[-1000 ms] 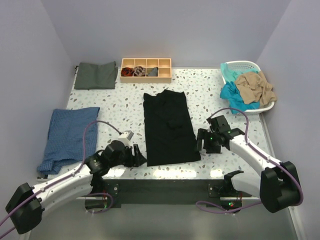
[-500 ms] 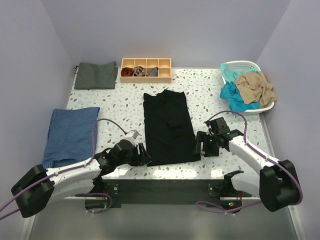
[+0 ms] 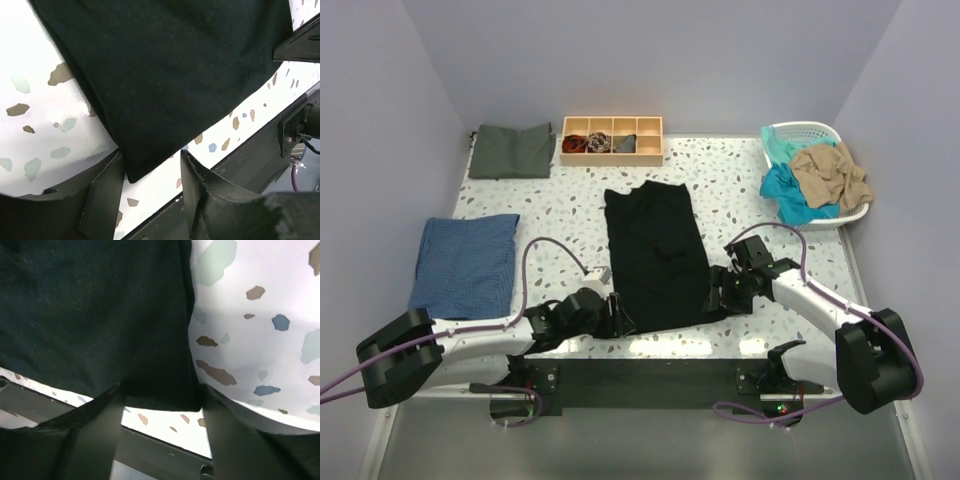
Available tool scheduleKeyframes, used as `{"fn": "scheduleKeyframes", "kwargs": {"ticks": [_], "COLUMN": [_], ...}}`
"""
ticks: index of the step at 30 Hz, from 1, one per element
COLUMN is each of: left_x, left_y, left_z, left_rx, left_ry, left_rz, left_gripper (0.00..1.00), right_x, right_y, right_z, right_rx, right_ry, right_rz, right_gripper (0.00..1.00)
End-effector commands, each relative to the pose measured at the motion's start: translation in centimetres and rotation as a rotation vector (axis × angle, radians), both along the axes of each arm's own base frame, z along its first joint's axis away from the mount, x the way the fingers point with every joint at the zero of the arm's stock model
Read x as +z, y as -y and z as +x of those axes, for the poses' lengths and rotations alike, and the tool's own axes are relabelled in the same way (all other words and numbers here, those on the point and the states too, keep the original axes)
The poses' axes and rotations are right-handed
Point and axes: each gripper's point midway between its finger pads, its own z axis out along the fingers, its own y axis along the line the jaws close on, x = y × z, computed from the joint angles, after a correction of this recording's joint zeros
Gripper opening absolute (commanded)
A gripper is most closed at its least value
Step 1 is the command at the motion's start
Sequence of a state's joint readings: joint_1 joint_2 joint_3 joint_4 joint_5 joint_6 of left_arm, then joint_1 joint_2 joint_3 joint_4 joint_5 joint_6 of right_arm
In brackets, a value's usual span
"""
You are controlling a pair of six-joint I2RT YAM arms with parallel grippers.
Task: Fold and stack the t-shirts
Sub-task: Fold the tshirt
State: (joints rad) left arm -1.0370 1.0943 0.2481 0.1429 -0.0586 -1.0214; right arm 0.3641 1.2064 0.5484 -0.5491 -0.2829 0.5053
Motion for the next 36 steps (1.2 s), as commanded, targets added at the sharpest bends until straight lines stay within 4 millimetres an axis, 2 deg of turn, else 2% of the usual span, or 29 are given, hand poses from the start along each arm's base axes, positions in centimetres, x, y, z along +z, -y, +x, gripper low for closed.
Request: {"fn": "scheduleKeyframes", "kwargs": {"ticks": [1, 2, 3, 5, 6, 8, 9, 10, 11, 12, 13, 16, 21, 24, 27, 31, 36], "left_x": [-3.3, -3.4, -3.4, -3.4, -3.4, -3.4, -3.4, -3.5, -3.2, -2.9, -3.5, -2.7, -0.6, 0.7, 2.3, 3.8, 6.1], "left_y": [-2.7, -2.8, -2.8, -2.9, -2.9, -2.9, -2.9, -3.1, -2.9, -2.8, -3.8, -4.3, -5.2, -5.8, -5.4, -4.6, -3.9], "left_z": [-1.7, -1.6, -1.6, -1.5, -1.3, -1.3, -1.2, -1.2, -1.1, -0.9, -1.3, -1.2, -1.3, -1.4, -1.0, -0.1, 1.9], "left_rx": [0.022, 0.025, 0.027, 0.031, 0.035, 0.033, 0.031, 0.030, 0.027, 0.024, 0.022, 0.020, 0.030, 0.037, 0.043, 0.051, 0.084], "left_ry": [-0.078, -0.078, -0.077, -0.072, -0.068, -0.063, -0.061, -0.065, -0.061, -0.046, -0.067, -0.056, -0.042, -0.039, -0.022, 0.005, 0.073], "left_rz": [0.122, 0.125, 0.126, 0.129, 0.135, 0.142, 0.149, 0.164, 0.167, 0.170, 0.221, 0.250, 0.265, 0.272, 0.255, 0.248, 0.278], "left_gripper": [0.49, 0.46, 0.40, 0.35, 0.29, 0.22, 0.13, 0.10, 0.01, 0.00, 0.00, 0.00, 0.00, 0.00, 0.00, 0.00, 0.00], "right_x": [-0.4, -0.6, -0.8, -1.1, -1.1, -1.2, -1.1, -1.0, -0.9, -0.7, -0.7, -0.5, 0.3, 1.7, 3.9, 6.6, 8.4], "right_y": [-0.8, -1.0, -1.1, -1.3, -1.5, -1.7, -1.7, -1.9, -2.0, -2.2, -2.3, -2.6, -3.4, -3.8, -4.7, -4.8, -5.3], "right_z": [0.0, 0.0, -0.2, -0.3, -0.5, -0.7, -0.8, -1.0, -1.2, -1.2, -1.7, -2.7, -4.1, -4.3, -4.1, -2.5, -0.3], "right_rx": [0.003, 0.004, 0.003, 0.010, 0.017, 0.025, 0.026, 0.034, 0.039, 0.043, 0.053, 0.081, 0.140, 0.171, 0.206, 0.224, 0.253], "right_ry": [-0.009, -0.015, -0.023, -0.024, -0.028, -0.033, -0.031, -0.031, -0.032, -0.024, -0.032, -0.038, -0.032, 0.011, 0.063, 0.141, 0.204], "right_rz": [0.025, 0.034, 0.038, 0.051, 0.058, 0.067, 0.075, 0.081, 0.088, 0.097, 0.099, 0.099, 0.130, 0.165, 0.230, 0.211, 0.191], "right_gripper": [0.59, 0.54, 0.44, 0.36, 0.29, 0.25, 0.23, 0.19, 0.17, 0.14, 0.09, 0.03, 0.00, 0.00, 0.01, 0.04, 0.04]}}
